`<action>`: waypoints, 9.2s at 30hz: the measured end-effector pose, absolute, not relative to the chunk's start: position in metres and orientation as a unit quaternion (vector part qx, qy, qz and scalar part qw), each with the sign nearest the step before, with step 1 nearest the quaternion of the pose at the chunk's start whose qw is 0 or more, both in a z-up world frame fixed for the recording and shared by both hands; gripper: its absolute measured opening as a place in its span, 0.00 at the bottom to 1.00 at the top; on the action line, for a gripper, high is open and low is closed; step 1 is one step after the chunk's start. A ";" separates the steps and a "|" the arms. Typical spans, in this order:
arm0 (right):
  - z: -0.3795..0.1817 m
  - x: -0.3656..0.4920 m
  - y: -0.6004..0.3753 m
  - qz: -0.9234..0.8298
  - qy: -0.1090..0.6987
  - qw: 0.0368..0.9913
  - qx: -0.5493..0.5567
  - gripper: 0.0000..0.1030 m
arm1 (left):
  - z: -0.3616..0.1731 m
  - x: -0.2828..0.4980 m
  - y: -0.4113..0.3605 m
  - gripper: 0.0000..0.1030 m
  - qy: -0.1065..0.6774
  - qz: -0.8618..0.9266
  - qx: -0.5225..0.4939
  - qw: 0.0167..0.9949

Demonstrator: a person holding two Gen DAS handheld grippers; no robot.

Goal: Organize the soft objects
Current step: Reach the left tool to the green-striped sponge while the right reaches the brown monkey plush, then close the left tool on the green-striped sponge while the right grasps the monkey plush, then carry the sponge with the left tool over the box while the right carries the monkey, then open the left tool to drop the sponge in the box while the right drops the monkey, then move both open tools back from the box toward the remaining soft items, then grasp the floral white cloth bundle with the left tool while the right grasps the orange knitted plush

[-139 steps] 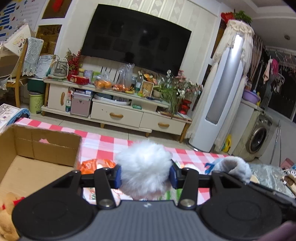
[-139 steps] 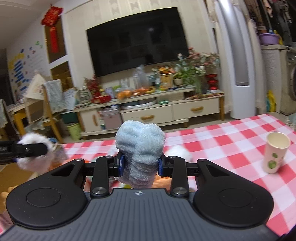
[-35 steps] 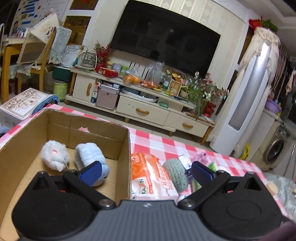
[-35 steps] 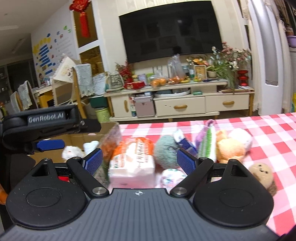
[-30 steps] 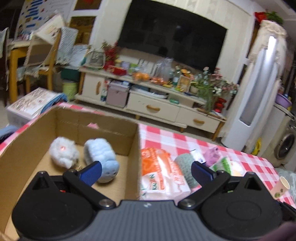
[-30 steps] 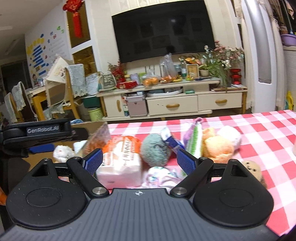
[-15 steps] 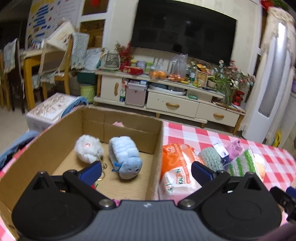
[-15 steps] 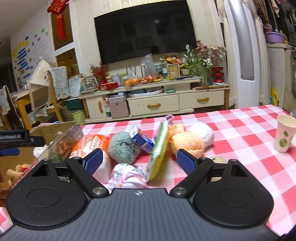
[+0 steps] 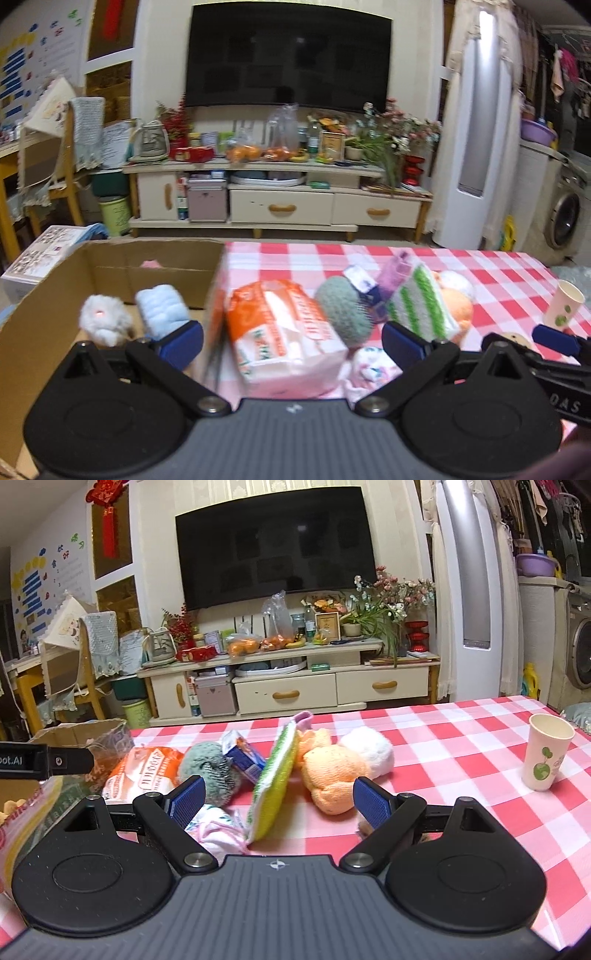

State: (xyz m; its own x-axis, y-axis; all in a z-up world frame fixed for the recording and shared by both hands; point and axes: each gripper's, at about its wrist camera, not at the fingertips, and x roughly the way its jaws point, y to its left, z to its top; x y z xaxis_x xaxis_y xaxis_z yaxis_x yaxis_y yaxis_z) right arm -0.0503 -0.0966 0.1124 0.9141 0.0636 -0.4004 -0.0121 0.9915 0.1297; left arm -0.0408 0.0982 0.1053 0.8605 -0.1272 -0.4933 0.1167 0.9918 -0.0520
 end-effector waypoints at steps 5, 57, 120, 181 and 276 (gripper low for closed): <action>0.109 -0.053 -0.111 0.001 0.204 0.977 0.062 1.00 | 0.102 -0.041 0.080 0.99 0.260 -0.088 0.001 0.962; 0.057 -0.008 -0.181 0.012 0.319 0.945 0.066 1.00 | 0.038 0.044 -0.050 0.59 0.319 -0.102 0.097 0.937; 0.082 -0.016 -0.171 0.031 0.275 0.957 0.092 0.52 | 0.116 -0.006 0.049 0.18 0.241 -0.120 -0.017 0.963; 0.145 0.013 0.067 0.292 0.264 0.918 0.040 0.70 | 0.114 -0.009 0.247 0.27 0.268 0.119 -0.101 0.951; 0.134 -0.064 -0.062 0.030 0.199 0.976 0.082 1.00 | 0.103 -0.026 0.080 0.99 0.270 -0.036 0.034 0.962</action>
State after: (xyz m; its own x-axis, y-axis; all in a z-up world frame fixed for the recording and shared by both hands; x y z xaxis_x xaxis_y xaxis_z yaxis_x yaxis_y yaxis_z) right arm -0.0644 -0.0625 0.1343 0.9187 0.0921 -0.3841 -0.0263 0.9845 0.1731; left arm -0.0256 0.0800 0.1033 0.8520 -0.0497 -0.5211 0.0869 0.9951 0.0471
